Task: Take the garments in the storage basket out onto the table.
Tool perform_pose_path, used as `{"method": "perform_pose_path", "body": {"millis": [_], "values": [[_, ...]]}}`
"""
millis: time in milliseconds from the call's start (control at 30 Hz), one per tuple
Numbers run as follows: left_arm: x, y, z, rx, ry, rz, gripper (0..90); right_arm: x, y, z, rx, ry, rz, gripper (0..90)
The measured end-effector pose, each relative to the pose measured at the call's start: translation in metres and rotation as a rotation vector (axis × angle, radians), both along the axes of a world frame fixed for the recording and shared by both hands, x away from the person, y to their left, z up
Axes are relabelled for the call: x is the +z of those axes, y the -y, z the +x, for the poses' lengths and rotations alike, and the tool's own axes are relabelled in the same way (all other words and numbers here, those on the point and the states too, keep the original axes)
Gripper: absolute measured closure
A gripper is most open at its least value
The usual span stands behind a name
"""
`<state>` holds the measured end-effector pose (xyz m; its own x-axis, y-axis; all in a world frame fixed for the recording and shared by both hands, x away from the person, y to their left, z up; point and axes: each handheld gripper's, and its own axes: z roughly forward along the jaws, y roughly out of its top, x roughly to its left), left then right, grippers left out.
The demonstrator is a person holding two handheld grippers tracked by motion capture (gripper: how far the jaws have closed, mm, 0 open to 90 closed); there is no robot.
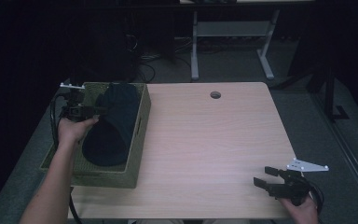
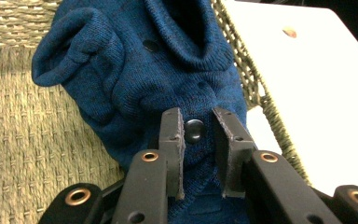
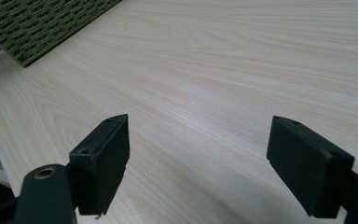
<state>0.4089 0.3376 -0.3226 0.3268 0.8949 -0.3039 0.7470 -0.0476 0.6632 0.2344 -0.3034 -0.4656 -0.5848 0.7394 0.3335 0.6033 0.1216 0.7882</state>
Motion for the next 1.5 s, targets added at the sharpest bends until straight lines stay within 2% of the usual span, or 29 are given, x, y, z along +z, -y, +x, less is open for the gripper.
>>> {"method": "perform_pose_path", "body": {"millis": [533,733,767,800,1033,1133,1200,1267,1367,1500], "values": [[0.016,0.000,-0.006,-0.009,0.047,-0.032,74.9,0.000,-0.001,-0.001,0.003,0.000,-0.001,20.8],[0.024,-0.006,-0.011,0.000,0.067,-0.060,74.9,0.000,-0.001,-0.001,0.004,0.002,0.000,20.8],[0.027,-0.009,-0.013,0.005,0.079,-0.083,74.9,0.000,-0.001,-0.001,0.005,-0.001,-0.002,20.8],[0.027,-0.009,-0.013,0.005,0.079,-0.083,74.9,0.000,-0.001,-0.001,0.005,-0.001,-0.002,20.8],[0.045,-0.019,-0.022,0.022,0.121,-0.109,74.9,0.000,-0.002,0.001,0.010,0.001,-0.003,20.8],[0.049,-0.020,-0.025,0.026,0.135,-0.132,74.9,0.000,-0.002,0.001,0.012,0.000,-0.005,20.8],[0.058,-0.023,-0.028,0.029,0.158,-0.162,74.9,0.000,-0.003,0.001,0.010,-0.006,-0.003,20.8],[0.060,-0.023,-0.029,0.028,0.163,-0.164,74.9,-0.001,-0.003,0.001,0.011,-0.006,-0.004,20.7],[0.072,-0.021,-0.032,0.025,0.190,-0.193,74.9,-0.001,-0.002,0.002,0.011,-0.006,-0.006,20.7],[0.081,-0.018,-0.034,0.015,0.208,-0.202,74.9,-0.001,-0.003,0.002,0.014,-0.001,-0.007,20.7]]}}
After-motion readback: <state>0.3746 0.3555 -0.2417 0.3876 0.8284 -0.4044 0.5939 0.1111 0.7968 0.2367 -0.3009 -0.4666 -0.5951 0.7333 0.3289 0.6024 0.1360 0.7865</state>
